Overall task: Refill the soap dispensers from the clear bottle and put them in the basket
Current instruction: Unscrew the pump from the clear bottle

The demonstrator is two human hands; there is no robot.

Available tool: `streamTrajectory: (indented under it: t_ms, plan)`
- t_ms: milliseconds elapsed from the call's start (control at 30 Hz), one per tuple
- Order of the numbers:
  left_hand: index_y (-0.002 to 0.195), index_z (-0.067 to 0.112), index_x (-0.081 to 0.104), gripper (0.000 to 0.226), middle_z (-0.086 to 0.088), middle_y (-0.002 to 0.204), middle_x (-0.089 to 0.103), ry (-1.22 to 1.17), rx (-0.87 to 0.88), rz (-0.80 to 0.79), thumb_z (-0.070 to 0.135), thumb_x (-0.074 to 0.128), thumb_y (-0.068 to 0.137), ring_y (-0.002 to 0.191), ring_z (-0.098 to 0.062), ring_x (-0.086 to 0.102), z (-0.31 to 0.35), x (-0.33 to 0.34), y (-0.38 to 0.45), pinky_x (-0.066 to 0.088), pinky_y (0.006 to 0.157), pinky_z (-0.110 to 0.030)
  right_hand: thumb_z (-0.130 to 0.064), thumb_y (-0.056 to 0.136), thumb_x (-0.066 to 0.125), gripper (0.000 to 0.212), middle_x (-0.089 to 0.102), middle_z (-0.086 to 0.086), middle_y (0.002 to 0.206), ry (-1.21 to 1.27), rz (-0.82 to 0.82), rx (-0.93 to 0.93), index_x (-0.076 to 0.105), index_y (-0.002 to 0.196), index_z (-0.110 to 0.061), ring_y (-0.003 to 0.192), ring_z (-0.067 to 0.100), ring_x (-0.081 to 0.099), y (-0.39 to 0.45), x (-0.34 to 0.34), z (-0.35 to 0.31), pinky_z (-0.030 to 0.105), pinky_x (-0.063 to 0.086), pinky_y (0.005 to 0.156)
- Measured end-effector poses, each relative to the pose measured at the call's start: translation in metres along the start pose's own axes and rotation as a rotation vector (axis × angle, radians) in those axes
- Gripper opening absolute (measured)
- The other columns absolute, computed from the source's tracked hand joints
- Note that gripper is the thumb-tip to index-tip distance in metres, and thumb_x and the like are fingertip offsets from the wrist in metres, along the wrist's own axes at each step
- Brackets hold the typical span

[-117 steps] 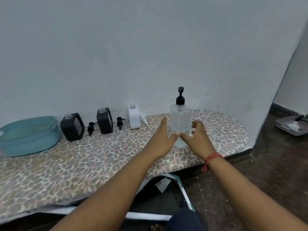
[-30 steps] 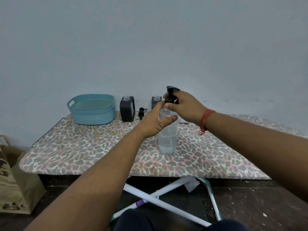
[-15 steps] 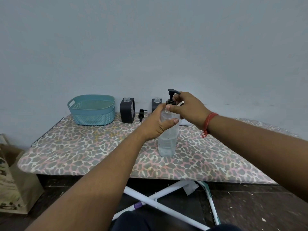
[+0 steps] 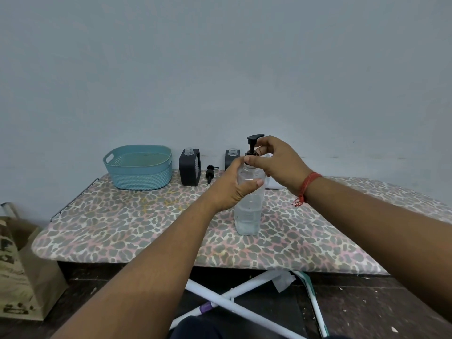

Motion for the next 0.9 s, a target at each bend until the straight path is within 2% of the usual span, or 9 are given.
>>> streamTrajectory:
  t_ms: [100, 167, 267, 367, 433, 533, 633, 733, 900]
  plan:
    - [0.152, 0.038, 0.028, 0.081, 0.017, 0.148, 0.044, -0.006, 0.002, 0.005, 0.061, 0.069, 0.087, 0.134, -0.006, 0.042, -0.0001, 0.0003, 0.0001, 0.034, 0.09, -0.015, -0.023, 0.085, 0.073, 0.04, 0.072, -0.005, 0.1, 0.033, -0.053, 0.008, 0.056, 0.121, -0.025, 0.074, 0.001, 0.064, -0.0009, -0.0013, -0.0013, 0.026, 0.044, 0.07]
    - [0.153, 0.038, 0.026, 0.082, 0.019, 0.147, 0.042, 0.001, -0.001, 0.011, 0.061, 0.069, 0.087, 0.131, -0.003, 0.039, 0.0011, 0.0022, 0.0006, 0.029, 0.086, -0.01, -0.014, 0.086, 0.066, 0.037, 0.075, -0.005, 0.097, 0.069, -0.071, 0.009, 0.056, 0.12, -0.022, 0.059, 0.004, 0.059, -0.0019, -0.0027, -0.0028, 0.025, 0.046, 0.06]
    - [0.154, 0.039, 0.025, 0.083, 0.021, 0.146, 0.04, -0.011, 0.002, 0.011, 0.062, 0.069, 0.086, 0.132, -0.002, 0.037, 0.0015, 0.0028, 0.0011, 0.029, 0.086, -0.009, -0.015, 0.086, 0.066, 0.041, 0.074, -0.004, 0.101, 0.104, -0.095, 0.019, 0.054, 0.125, -0.021, 0.053, 0.009, 0.054, -0.0033, -0.0021, -0.0026, 0.025, 0.047, 0.054]
    - [0.148, 0.041, 0.03, 0.076, 0.021, 0.141, 0.044, -0.015, -0.012, 0.012, 0.062, 0.069, 0.086, 0.129, -0.004, 0.041, 0.0014, 0.0022, 0.0002, 0.031, 0.083, -0.01, -0.032, 0.085, 0.075, 0.04, 0.063, -0.007, 0.104, 0.031, -0.048, 0.025, 0.055, 0.118, -0.026, 0.056, 0.005, 0.056, -0.005, 0.0008, 0.0002, 0.022, 0.048, 0.053]
    - [0.144, 0.042, 0.033, 0.07, 0.025, 0.134, 0.047, -0.016, -0.029, 0.011, 0.061, 0.07, 0.087, 0.127, -0.004, 0.043, 0.0013, 0.0024, -0.0002, 0.032, 0.083, -0.01, -0.035, 0.083, 0.077, 0.035, 0.058, -0.004, 0.097, -0.016, 0.012, 0.027, 0.057, 0.109, -0.022, 0.065, 0.009, 0.054, -0.0044, 0.0023, 0.003, 0.027, 0.049, 0.058]
    - [0.145, 0.042, 0.032, 0.071, 0.024, 0.136, 0.048, -0.015, -0.023, 0.011, 0.06, 0.069, 0.087, 0.128, -0.004, 0.043, 0.0021, 0.0024, -0.0006, 0.032, 0.084, -0.01, -0.031, 0.085, 0.074, 0.028, 0.057, -0.001, 0.093, -0.055, 0.032, 0.021, 0.06, 0.105, -0.019, 0.07, 0.013, 0.052, -0.0031, 0.0037, 0.0021, 0.03, 0.048, 0.064]
    - [0.15, 0.04, 0.028, 0.077, 0.019, 0.144, 0.043, -0.027, -0.007, 0.006, 0.059, 0.07, 0.088, 0.132, -0.004, 0.041, 0.0013, 0.0024, 0.0001, 0.032, 0.087, -0.011, -0.024, 0.087, 0.066, 0.019, 0.064, -0.004, 0.101, -0.087, -0.018, 0.021, 0.065, 0.107, -0.021, 0.06, 0.011, 0.054, -0.0031, 0.004, -0.0033, 0.028, 0.047, 0.058]
    - [0.149, 0.043, 0.027, 0.076, 0.022, 0.141, 0.042, -0.016, -0.007, 0.015, 0.06, 0.069, 0.088, 0.129, -0.002, 0.04, 0.0024, 0.003, 0.0001, 0.03, 0.085, -0.009, -0.018, 0.088, 0.061, 0.026, 0.066, -0.007, 0.109, -0.061, -0.054, 0.035, 0.065, 0.113, -0.023, 0.055, 0.006, 0.054, -0.0042, 0.0051, -0.0028, 0.022, 0.046, 0.055]
    - [0.143, 0.043, 0.033, 0.07, 0.017, 0.141, 0.048, -0.001, -0.02, 0.023, 0.065, 0.067, 0.086, 0.131, -0.011, 0.045, -0.0009, 0.0023, 0.0007, 0.035, 0.083, -0.015, -0.032, 0.085, 0.073, 0.033, 0.058, -0.011, 0.11, -0.072, 0.059, -0.008, 0.053, 0.11, -0.025, 0.082, 0.003, 0.054, -0.0101, 0.0063, 0.0026, 0.021, 0.041, 0.068]
Point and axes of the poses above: each hand's wrist, its own y-axis towards the middle knuckle, its own x-axis out of the palm, z = x × y, the point moved 5 cm from there along y, towards the middle knuckle
